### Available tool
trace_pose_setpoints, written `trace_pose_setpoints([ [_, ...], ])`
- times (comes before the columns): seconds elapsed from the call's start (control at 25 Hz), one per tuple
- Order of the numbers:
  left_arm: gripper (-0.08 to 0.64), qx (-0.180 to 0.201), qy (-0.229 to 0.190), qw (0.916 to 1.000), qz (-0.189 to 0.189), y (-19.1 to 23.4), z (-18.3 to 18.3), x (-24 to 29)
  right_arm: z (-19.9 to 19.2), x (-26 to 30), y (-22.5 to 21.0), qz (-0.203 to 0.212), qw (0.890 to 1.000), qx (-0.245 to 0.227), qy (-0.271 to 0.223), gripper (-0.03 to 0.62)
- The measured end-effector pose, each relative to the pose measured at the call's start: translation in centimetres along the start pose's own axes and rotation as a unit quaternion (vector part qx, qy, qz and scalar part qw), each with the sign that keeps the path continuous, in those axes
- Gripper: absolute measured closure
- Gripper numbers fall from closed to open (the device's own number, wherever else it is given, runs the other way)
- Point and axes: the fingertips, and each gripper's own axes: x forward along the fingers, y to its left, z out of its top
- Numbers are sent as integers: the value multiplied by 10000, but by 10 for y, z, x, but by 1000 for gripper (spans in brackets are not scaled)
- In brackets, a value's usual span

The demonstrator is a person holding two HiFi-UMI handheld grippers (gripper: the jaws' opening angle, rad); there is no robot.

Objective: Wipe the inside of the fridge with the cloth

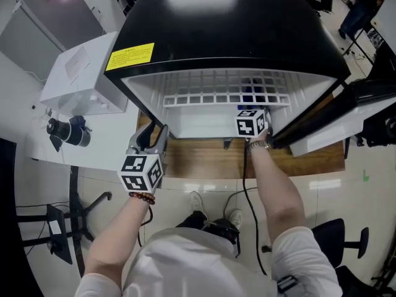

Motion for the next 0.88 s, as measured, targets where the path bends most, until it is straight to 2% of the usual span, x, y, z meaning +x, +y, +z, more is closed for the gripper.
trace_pose_setpoints([
  [0.16,417,-10,-7,10000,-11,0,0,0,1,-4,-5,-61,10000,47,-12,486],
  [0.36,417,-40,-36,10000,-38,0,1,0,24,-22,13,95,9991,111,-400,486],
  [0.68,417,-83,-57,9999,-104,-1,1,-1,69,-66,122,1155,9873,194,-1069,488],
  [0.88,419,-87,-61,9998,-137,-2,0,-2,80,-82,187,1720,9783,209,-1137,486],
])
